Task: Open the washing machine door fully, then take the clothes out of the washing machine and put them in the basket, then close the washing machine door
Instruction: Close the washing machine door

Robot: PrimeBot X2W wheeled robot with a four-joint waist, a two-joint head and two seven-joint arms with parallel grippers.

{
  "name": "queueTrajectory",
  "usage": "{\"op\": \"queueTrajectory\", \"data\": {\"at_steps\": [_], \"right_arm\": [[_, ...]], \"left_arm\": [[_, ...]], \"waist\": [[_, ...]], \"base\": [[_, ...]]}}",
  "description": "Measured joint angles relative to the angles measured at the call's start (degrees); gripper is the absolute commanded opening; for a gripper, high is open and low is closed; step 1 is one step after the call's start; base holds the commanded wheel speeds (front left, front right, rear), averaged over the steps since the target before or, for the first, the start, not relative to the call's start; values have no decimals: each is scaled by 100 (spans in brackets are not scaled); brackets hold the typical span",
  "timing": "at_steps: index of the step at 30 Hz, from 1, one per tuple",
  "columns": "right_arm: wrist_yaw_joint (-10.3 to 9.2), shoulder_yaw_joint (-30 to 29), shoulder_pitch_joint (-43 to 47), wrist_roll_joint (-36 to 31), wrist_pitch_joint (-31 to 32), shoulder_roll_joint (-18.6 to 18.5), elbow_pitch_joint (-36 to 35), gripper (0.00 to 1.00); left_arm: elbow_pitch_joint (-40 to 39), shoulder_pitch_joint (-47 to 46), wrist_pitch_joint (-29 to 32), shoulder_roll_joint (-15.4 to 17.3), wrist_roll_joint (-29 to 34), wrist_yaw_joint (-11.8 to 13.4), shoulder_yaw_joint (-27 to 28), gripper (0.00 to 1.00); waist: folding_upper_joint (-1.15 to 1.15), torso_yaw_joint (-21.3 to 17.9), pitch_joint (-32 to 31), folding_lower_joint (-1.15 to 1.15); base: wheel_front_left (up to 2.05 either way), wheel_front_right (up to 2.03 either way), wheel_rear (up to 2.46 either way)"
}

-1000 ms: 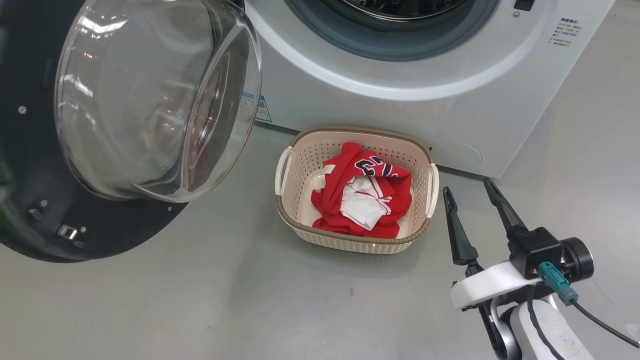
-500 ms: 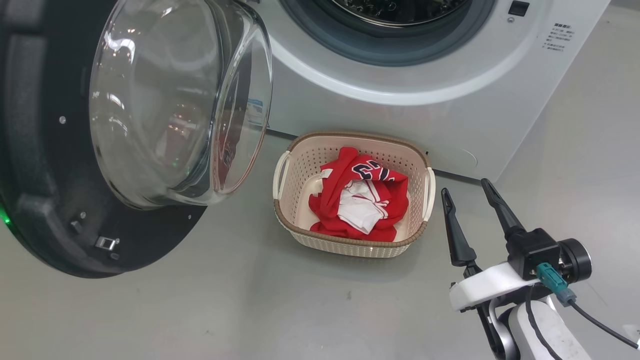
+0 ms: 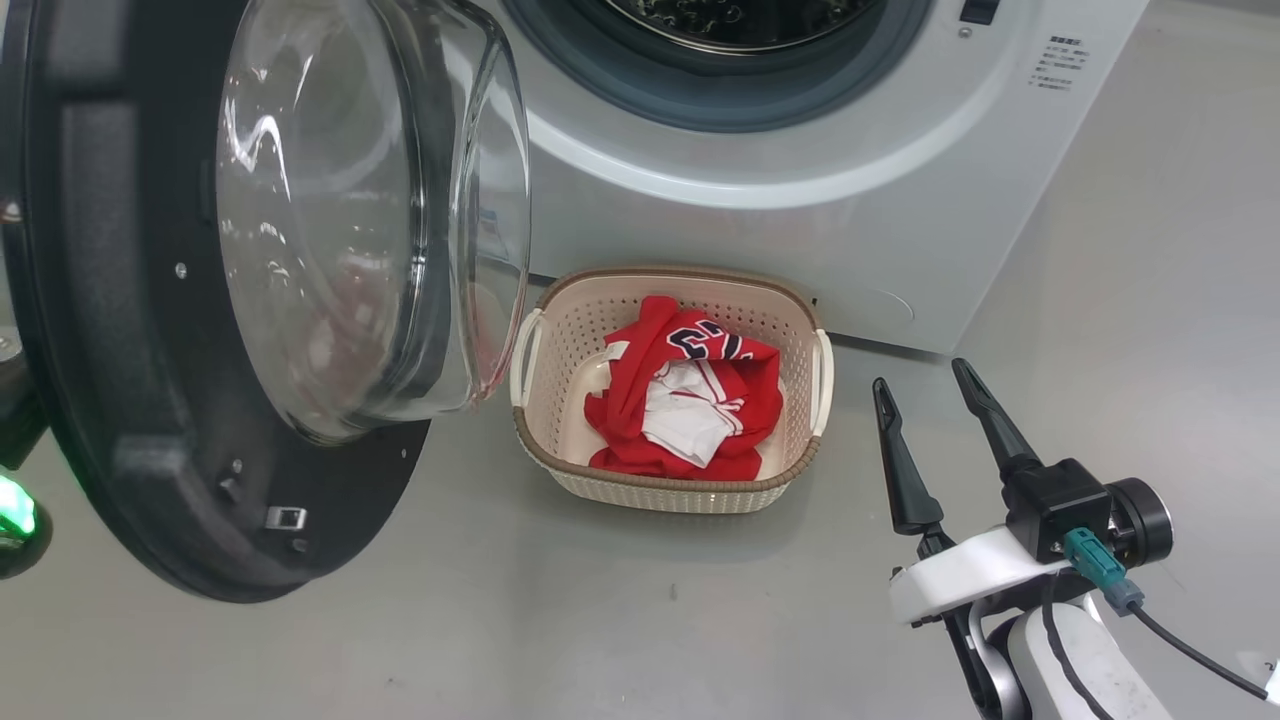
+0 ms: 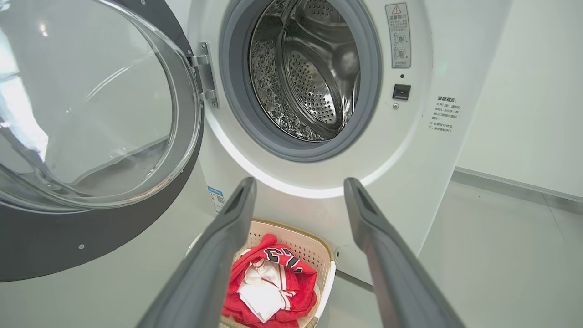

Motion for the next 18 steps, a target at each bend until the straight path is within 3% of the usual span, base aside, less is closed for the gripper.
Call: {"op": "queueTrajectory", "data": {"at_steps": [18], "right_arm": [[-20,44,-113,47,-48,94,-8,100]], "left_arm": [[-1255,251,659,-260,-379,-1,-33,0]], "waist": [[0,-621,183,0]], "base": [[0,0,0]]}}
